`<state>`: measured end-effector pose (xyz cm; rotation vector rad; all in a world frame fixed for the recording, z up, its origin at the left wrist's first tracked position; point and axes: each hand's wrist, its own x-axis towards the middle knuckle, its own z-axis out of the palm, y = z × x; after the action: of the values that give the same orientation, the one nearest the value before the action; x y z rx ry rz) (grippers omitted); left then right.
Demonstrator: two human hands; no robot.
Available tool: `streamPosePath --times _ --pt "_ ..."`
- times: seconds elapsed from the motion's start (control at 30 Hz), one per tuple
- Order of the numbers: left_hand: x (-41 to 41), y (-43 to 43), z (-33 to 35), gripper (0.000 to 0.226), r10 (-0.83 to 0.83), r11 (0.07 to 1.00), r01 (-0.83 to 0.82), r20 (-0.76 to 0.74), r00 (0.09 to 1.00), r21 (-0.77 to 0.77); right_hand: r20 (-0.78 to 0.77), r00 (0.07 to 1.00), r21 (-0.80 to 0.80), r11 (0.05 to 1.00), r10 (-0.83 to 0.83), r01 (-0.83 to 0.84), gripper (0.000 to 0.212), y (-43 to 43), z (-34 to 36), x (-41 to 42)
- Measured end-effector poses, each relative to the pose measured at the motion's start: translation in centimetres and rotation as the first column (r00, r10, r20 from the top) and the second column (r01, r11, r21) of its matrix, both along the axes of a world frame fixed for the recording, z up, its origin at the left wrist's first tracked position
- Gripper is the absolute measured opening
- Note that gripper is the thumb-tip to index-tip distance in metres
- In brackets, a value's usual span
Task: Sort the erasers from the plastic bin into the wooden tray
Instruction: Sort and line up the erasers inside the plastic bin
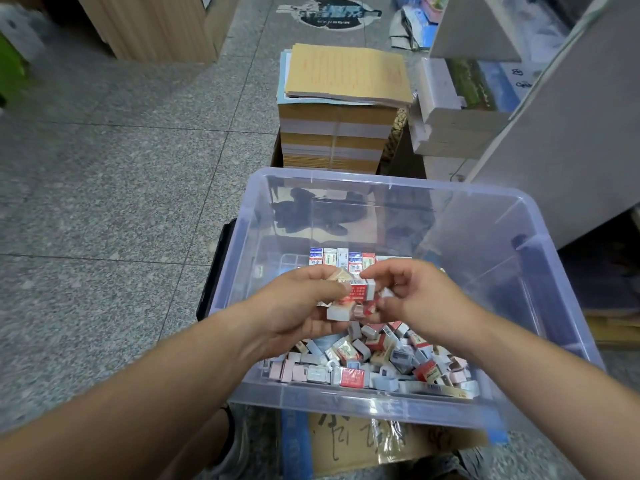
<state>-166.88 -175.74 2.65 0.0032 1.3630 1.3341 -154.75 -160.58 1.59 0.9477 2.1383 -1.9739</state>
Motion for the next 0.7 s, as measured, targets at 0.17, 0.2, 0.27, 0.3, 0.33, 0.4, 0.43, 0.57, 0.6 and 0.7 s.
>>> streamPosePath --times 0.17,0.2,0.27,0.3,0.33,0.4,0.43,0.57,0.6,0.7 --pt "-0.3 -0.1 -0.4 0.017 0.007 0.997 -0.014 -0.107 0.994 -0.070 0.091 0.962 -0.042 0.965 -0.256 0.261 0.026 3.4 -2.2 -1.1" --pt "-0.4 -0.1 -0.6 0.017 0.010 0.997 -0.019 -0.120 0.993 -0.078 0.113 0.944 -0.050 0.947 -0.311 0.318 0.025 4.1 -3.0 -1.7" --pt "-0.5 0.0 -0.8 0.017 0.021 0.996 -0.032 -0.132 0.991 -0.083 0.147 0.918 -0.078 0.921 -0.368 0.382 0.024 4.8 -4.3 -3.3" --pt "-0.5 0.1 -0.7 0.016 0.021 0.996 -0.033 -0.133 0.991 -0.083 0.157 0.908 -0.075 0.912 -0.388 0.403 0.025 5.0 -4.7 -4.0" --pt "-0.5 0.1 -0.8 0.015 0.021 0.996 -0.033 -0.134 0.991 -0.085 0.166 0.899 -0.057 0.907 -0.404 0.418 0.029 5.0 -5.3 -4.7" --pt "-0.5 0.1 -0.9 0.014 0.019 0.996 -0.031 -0.134 0.991 -0.084 0.184 0.892 0.051 0.910 -0.413 0.411 0.035 5.0 -6.6 -6.1" --pt "-0.5 0.1 -0.9 0.014 0.017 0.996 -0.028 -0.135 0.991 -0.083 0.192 0.890 0.132 0.909 -0.414 0.395 0.034 5.0 -7.1 -6.6" --pt "-0.7 0.3 -1.1 0.014 0.014 0.996 -0.026 -0.142 0.990 -0.082 0.178 0.891 0.371 0.868 -0.417 0.331 0.023 5.0 -8.9 -7.5" --pt "-0.8 0.3 -1.2 0.014 0.012 0.996 -0.024 -0.142 0.990 -0.083 0.172 0.902 0.411 0.861 -0.396 0.300 0.019 5.0 -9.1 -7.5" --pt "-0.8 0.3 -1.4 0.014 -0.012 0.996 -0.001 -0.148 0.989 -0.086 0.141 0.939 0.501 0.840 -0.315 0.207 0.006 5.1 -9.4 -7.3"
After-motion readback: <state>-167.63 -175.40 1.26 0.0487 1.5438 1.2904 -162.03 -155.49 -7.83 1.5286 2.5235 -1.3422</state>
